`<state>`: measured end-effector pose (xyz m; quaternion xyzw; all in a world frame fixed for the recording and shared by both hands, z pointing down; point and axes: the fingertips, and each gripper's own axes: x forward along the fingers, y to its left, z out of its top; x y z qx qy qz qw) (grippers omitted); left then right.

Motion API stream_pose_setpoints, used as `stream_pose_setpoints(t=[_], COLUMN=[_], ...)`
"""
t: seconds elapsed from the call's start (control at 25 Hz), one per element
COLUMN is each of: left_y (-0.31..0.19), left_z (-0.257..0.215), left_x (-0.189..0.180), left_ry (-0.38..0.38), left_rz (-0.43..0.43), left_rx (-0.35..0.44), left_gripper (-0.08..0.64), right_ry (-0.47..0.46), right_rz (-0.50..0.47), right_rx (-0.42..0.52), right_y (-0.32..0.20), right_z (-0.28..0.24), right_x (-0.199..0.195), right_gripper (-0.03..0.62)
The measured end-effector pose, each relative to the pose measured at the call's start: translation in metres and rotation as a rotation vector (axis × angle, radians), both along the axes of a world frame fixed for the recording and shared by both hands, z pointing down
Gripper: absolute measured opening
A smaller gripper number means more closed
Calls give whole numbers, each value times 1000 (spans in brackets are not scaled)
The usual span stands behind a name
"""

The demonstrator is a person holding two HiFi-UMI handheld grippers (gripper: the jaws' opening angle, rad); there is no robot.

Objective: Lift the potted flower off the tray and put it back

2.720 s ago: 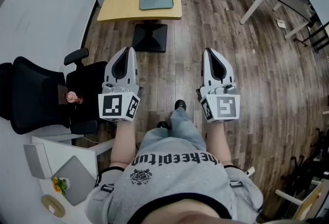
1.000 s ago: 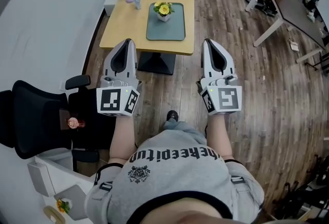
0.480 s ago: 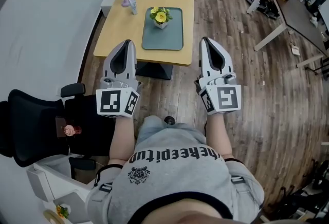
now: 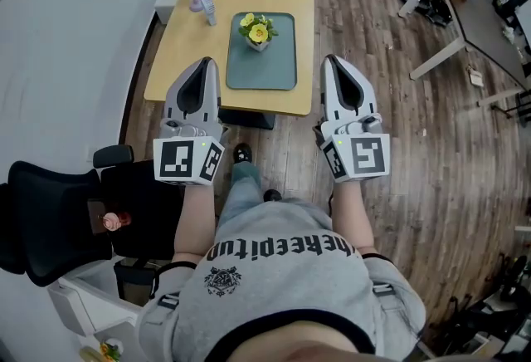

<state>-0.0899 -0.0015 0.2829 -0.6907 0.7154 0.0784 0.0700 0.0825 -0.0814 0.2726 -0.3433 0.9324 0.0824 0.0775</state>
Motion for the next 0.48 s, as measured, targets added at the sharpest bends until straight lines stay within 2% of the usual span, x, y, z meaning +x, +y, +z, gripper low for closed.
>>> stream_pose_setpoints(t=[0.48], left_y=[-106], left_z=[1], left_x=[-74], left_ry=[-9], left_rz=[79], left_rx=[-24], left_gripper=[3], right_ry=[2], right_rz=[67], right_rx=[-14], right_y=[-96], right_z=[3], right_x=[-74], right_gripper=[3])
